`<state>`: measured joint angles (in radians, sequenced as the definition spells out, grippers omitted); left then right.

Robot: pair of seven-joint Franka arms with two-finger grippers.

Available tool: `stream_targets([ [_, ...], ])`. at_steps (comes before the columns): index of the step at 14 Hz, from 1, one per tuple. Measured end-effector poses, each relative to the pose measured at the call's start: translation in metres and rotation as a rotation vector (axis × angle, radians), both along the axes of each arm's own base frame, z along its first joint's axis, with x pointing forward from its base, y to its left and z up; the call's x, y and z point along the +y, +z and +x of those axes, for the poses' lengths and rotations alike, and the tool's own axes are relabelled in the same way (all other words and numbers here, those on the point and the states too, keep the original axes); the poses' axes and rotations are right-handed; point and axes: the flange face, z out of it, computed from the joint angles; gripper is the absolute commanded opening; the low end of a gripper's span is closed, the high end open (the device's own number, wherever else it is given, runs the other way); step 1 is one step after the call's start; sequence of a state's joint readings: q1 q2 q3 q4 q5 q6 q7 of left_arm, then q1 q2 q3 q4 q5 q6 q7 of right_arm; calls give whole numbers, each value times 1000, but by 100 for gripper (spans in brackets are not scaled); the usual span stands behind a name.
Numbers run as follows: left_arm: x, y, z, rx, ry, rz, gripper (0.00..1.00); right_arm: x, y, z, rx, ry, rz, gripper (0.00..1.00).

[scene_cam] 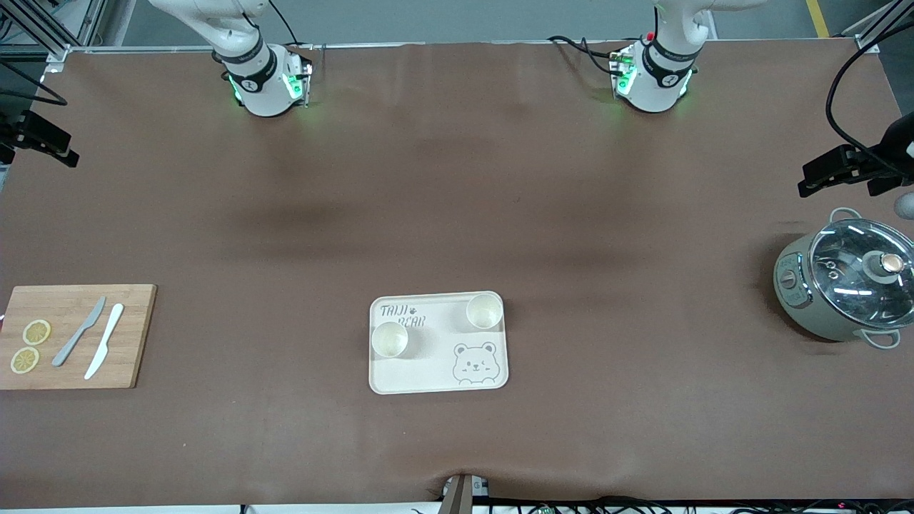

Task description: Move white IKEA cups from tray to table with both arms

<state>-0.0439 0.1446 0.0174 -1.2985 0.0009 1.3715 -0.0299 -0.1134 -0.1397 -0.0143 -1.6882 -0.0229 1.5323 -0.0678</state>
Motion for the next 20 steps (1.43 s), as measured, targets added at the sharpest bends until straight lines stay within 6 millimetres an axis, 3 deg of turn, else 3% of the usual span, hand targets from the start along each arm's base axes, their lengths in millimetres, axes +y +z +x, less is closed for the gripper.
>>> stream_targets([
  [7, 2, 0, 1, -5, 4, 0, 100, 1, -1, 2, 1, 7, 0, 100],
  [10, 3, -7, 3, 8, 5, 0, 100, 9, 22, 3, -50, 25, -5, 100],
  [15, -12, -40, 17, 62, -30, 0, 100, 61, 29, 12, -97, 81, 38, 100],
  [17, -31, -58, 27, 77, -61, -4, 100, 80, 18, 26, -105, 43, 68, 100],
  [20, -55, -82, 45, 55, -88, -41, 100, 127, -11, 57, -78, -1, 81, 100],
])
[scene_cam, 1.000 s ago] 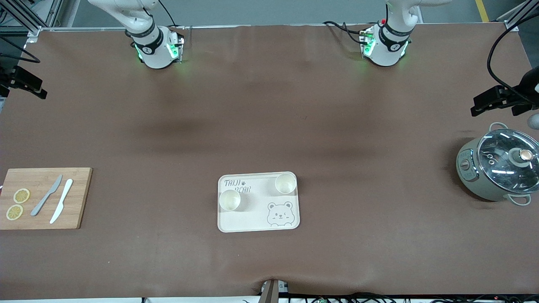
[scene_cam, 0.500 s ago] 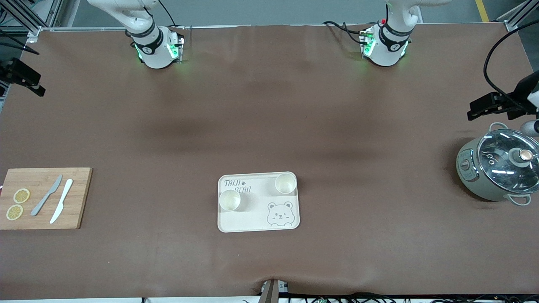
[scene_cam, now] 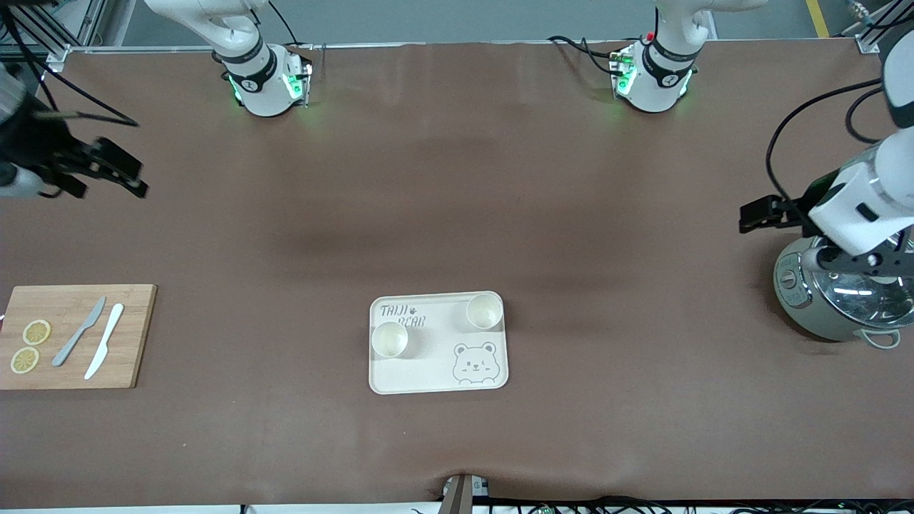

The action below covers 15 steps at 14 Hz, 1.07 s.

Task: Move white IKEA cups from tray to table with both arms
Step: 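Move the right gripper and the left gripper toward the cups on the tray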

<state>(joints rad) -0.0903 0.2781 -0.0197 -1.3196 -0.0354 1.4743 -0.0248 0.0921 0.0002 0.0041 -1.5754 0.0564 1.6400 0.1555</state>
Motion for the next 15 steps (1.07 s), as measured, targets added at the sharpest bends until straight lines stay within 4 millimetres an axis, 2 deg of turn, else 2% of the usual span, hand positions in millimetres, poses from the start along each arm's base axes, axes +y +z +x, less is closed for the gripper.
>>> stream_targets([
  [3, -19, -29, 16, 4, 47, -18, 100, 35, -41, 37, 43, -2, 10, 100],
  [4, -31, -39, 19, 3, 63, -18, 100, 43, -56, 50, 42, -24, 26, 100],
  [7, -90, -70, 22, 20, 149, 6, 100, 68, -100, 80, 12, -39, 54, 100],
  [9, -139, -94, 19, 26, 190, 21, 100, 98, -125, 92, -16, -50, 65, 100],
  [11, -174, -114, 18, 11, 209, 22, 100, 117, -150, 100, -15, -62, 67, 100],
  [15, -194, -133, 29, -45, 243, -24, 100, 140, -200, 112, -11, -43, 64, 100],
])
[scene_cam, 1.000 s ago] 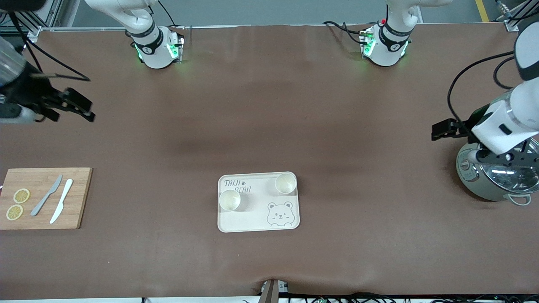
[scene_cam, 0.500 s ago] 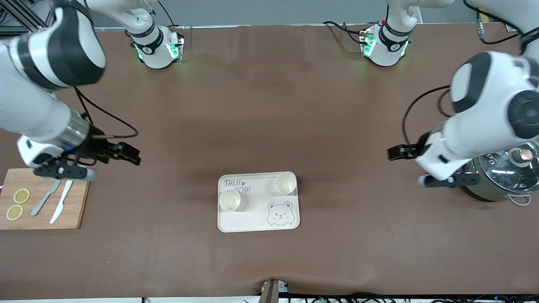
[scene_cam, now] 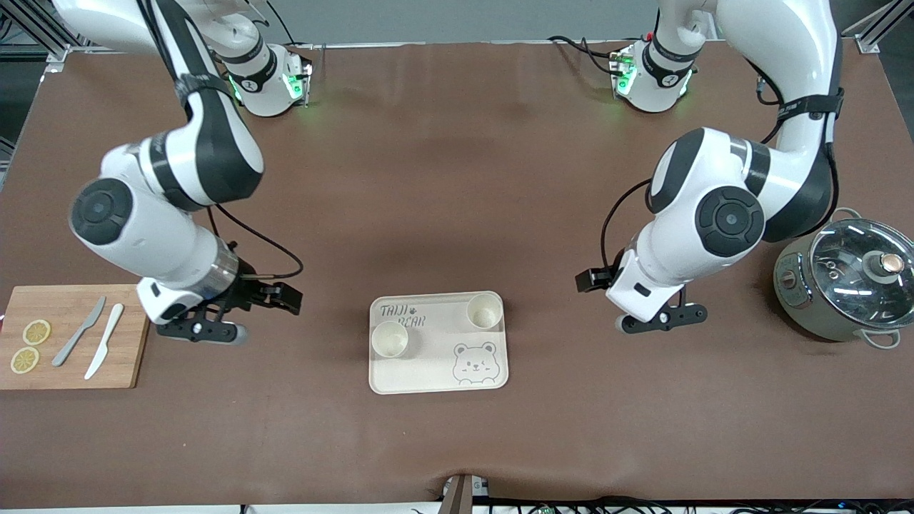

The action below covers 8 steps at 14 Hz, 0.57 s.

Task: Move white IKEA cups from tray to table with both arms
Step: 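Move the right gripper and the left gripper toward the cups on the tray, then lower the right gripper onto one cup while the left gripper grasps the other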

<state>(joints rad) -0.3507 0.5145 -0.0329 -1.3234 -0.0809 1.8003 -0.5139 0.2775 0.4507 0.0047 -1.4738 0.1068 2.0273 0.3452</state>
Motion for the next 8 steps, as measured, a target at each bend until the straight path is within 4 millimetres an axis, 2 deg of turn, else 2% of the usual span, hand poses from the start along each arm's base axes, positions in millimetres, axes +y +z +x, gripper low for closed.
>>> stream_targets([
  [2, -27, -13, -1, -31, 11, -17, 100, 19, -27, 5, -18, 18, 3, 100],
  [4, -65, -31, -9, -55, 31, -28, 100, 39, -52, 6, -31, 33, 6, 100],
  [6, -93, -53, -14, -71, 38, -39, 100, 48, -73, 7, -24, 38, 3, 100],
  [8, -112, -77, -18, -78, 26, -45, 100, 54, -90, 9, -33, 42, 4, 100],
])
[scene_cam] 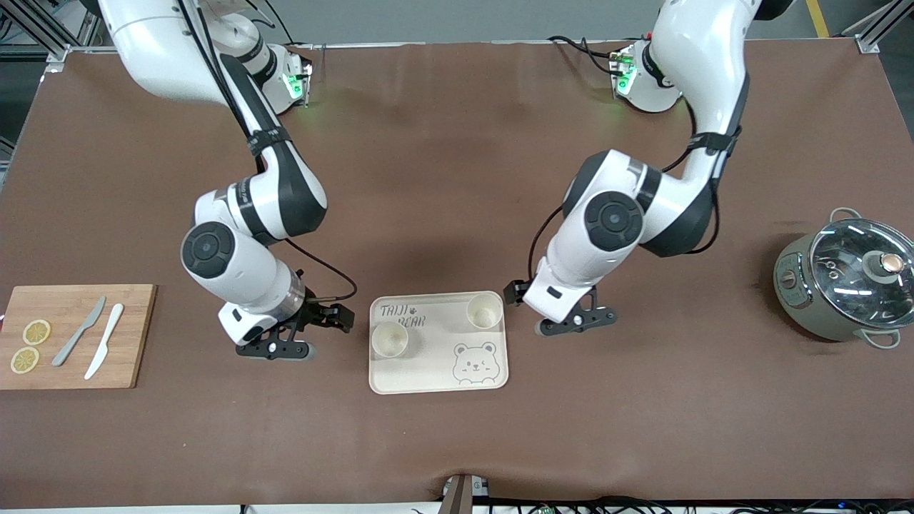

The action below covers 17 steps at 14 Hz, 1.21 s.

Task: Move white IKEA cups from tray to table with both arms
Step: 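Lower the right gripper onto one cup while the left gripper grasps the other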

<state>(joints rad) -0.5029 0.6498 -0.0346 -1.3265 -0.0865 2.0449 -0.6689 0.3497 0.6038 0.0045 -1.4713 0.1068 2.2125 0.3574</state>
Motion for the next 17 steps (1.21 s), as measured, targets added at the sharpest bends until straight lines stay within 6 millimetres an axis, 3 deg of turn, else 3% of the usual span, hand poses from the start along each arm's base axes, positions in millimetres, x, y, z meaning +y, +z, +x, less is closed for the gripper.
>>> stream_targets([
  [3, -21, -37, -5, -7, -21, -3, 100, 15, -23, -1, -12, 13, 2, 100],
  [10, -31, -102, -8, 14, -32, 11, 100, 37, -61, -4, -22, 13, 6, 100],
  [16, -48, -126, -18, 10, -52, 9, 100, 44, -94, -4, -42, 17, 9, 100],
  [17, -49, -125, -19, 8, -54, 9, 90, 47, -99, -4, -47, 20, 10, 100],
])
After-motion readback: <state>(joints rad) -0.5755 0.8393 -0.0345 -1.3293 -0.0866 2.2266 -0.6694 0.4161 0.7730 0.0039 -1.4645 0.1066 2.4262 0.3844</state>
